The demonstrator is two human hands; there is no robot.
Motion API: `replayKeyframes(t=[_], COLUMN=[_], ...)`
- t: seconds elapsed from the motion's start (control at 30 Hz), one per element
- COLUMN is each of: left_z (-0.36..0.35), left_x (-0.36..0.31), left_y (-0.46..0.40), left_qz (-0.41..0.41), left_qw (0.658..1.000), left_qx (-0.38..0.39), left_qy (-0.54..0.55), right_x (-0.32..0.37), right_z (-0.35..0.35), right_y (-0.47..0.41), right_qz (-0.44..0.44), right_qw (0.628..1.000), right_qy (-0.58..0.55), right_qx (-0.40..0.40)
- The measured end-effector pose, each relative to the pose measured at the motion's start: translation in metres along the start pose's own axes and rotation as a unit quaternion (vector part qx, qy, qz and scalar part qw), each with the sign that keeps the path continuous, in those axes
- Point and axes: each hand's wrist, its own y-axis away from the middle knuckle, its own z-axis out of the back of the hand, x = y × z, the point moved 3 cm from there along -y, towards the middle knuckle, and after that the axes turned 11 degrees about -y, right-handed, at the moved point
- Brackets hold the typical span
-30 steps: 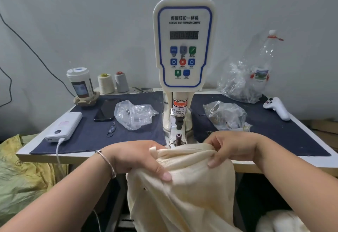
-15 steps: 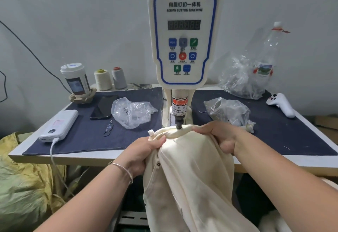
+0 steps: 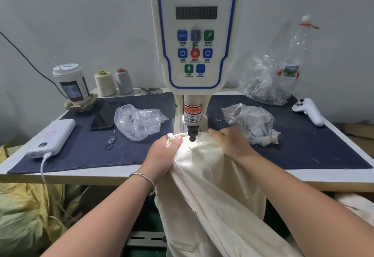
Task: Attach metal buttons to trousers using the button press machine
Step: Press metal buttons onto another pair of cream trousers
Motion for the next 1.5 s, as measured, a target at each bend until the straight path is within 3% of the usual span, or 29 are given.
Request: replayKeyframes(t=[0.37,0.73,1.5], left_z=[0.006,0.002,0.001], left_x=[0.007,0.019,0.023], left_y=[-0.004,-0.005,-0.011], left_qz=[-0.085,-0.081,-0.097], left_qw=[0.994,0.996,0.993], left_qx=[0.006,0.016,0.008], left_qy=[-0.063,-0.014,-0.062], right_x=[-0.018,-0.019,-0.019], right_z=[-0.011,-0.013,-0.012], right_y=[0.007,0.012,0.012], right_qz=[0.026,0.04,0.035], right_qw=[0.998,0.997,0.997], right_qy=[0.047,0.023,0.007], right_qx=[-0.037,-0.065,-0.075])
